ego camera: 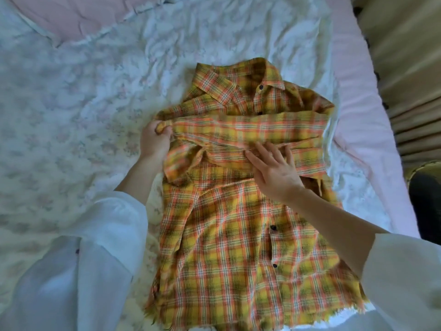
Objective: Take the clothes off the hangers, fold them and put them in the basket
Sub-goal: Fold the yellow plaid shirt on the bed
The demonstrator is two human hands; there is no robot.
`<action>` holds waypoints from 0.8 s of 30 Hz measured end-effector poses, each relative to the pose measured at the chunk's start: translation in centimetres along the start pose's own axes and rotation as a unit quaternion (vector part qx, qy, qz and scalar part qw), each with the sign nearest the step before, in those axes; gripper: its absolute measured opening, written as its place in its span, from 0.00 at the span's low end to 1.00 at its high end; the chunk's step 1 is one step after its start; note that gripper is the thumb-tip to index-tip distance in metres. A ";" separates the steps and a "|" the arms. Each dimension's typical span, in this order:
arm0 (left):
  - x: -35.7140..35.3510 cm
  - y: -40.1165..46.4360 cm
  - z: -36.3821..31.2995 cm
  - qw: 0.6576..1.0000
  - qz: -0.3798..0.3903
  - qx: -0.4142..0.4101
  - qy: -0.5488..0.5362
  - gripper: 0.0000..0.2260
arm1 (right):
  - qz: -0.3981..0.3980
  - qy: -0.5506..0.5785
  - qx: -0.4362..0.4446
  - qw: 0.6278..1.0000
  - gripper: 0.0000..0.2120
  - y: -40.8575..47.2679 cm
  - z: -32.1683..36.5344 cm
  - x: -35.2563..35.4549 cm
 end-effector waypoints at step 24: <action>-8.5 10.6 -5.2 0.963 0.086 -0.082 0.240 0.22 | 0.045 0.174 -0.219 0.959 0.31 15.7 -13.7 6.1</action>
Point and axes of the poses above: each hand's wrist, its own y-axis towards the middle knuckle, its own x-axis out of the back of the hand, z = x × y, the point moved 4 cm from there along y, towards the middle knuckle, and after that the axes turned 5 degrees about -y, right-handed, at the moved point
